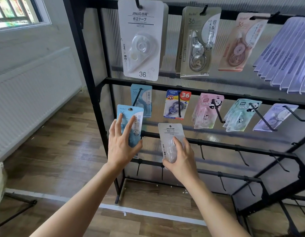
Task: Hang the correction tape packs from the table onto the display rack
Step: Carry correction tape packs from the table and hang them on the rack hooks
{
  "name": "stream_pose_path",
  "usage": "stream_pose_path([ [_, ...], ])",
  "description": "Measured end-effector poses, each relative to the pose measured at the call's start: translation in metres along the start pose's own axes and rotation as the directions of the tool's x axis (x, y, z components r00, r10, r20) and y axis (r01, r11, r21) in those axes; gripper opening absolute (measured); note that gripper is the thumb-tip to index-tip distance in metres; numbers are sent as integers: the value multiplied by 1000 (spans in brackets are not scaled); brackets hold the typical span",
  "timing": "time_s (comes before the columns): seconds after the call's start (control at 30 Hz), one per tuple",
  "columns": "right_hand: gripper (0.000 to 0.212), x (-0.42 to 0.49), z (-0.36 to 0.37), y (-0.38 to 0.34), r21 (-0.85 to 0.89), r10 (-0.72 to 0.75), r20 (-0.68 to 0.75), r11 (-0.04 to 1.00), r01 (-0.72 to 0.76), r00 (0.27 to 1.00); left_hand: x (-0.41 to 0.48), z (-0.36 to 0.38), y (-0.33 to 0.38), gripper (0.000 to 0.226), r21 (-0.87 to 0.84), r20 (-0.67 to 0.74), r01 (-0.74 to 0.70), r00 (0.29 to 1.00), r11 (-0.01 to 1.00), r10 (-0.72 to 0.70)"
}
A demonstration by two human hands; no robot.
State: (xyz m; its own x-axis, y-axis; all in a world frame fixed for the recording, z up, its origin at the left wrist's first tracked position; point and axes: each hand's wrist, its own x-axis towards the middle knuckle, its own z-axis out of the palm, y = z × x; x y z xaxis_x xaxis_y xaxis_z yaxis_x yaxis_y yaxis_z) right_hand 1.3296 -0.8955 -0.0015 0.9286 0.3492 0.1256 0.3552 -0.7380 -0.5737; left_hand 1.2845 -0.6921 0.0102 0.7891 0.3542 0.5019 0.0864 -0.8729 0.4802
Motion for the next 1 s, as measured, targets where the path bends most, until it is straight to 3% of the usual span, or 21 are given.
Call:
stream_pose_path([
  [0.37, 85, 8, -2, 8, -16, 45, -25, 999, -46, 999, 53, 26, -6, 89, 85, 96, 9, 995, 996, -17],
  [0.57, 84, 13, -13, 23, 12, 98, -64, 995, -98, 993, 104, 54, -13, 89, 42, 193, 56, 979, 998, -63],
  [1.0, 81, 6, -26, 31, -27, 125, -98, 991, -128, 987, 135, 71, 1, 80, 74, 192, 121, 972, 990, -133],
])
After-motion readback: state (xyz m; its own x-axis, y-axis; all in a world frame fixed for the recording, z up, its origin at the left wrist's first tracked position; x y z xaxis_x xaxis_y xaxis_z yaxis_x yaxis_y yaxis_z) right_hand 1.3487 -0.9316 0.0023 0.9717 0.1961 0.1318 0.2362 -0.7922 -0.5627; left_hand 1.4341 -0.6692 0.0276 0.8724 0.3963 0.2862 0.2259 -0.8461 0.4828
